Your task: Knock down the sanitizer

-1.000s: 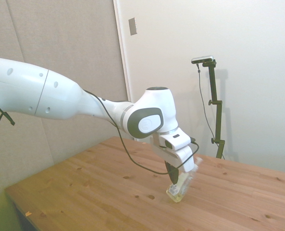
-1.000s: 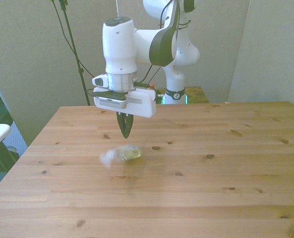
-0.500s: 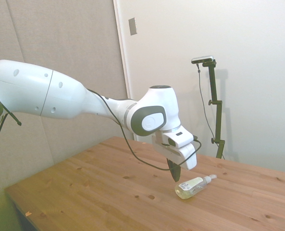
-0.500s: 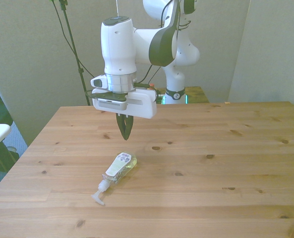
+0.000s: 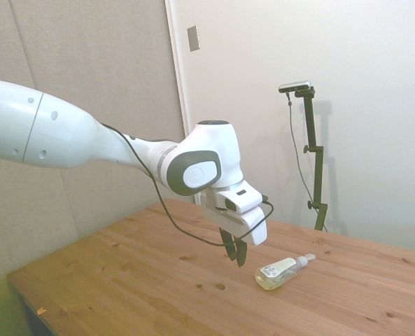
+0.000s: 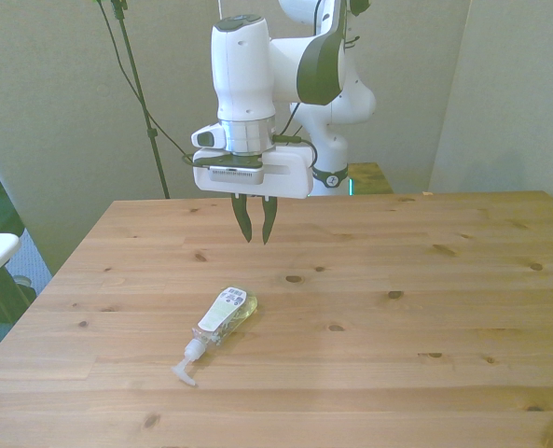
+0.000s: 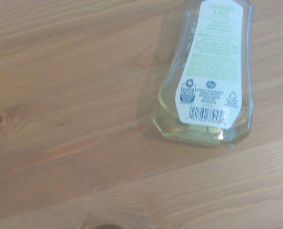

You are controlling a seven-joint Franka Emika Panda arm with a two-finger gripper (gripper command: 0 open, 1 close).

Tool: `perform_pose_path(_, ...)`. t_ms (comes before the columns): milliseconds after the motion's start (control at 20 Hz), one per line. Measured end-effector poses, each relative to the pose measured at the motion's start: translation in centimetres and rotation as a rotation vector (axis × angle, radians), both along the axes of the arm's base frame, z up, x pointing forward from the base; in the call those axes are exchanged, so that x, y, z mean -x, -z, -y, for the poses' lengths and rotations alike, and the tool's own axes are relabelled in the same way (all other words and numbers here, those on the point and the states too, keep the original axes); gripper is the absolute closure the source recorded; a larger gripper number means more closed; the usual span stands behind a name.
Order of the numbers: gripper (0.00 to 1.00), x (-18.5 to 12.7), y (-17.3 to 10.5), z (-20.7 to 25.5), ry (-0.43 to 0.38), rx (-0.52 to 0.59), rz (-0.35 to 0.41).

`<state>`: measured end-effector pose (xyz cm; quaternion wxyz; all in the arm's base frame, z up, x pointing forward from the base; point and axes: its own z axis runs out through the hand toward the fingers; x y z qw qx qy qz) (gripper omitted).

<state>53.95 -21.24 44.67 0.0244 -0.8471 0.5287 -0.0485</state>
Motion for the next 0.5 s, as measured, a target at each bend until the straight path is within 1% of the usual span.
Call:
perform_pose_path(250,0.0,2.3,-0.8,-2.2,-0.04,-0.003,-0.009)
perform_pose_path(500,0.0,4.3,-0.9,-4.5,-0.074,-0.008,-0.016)
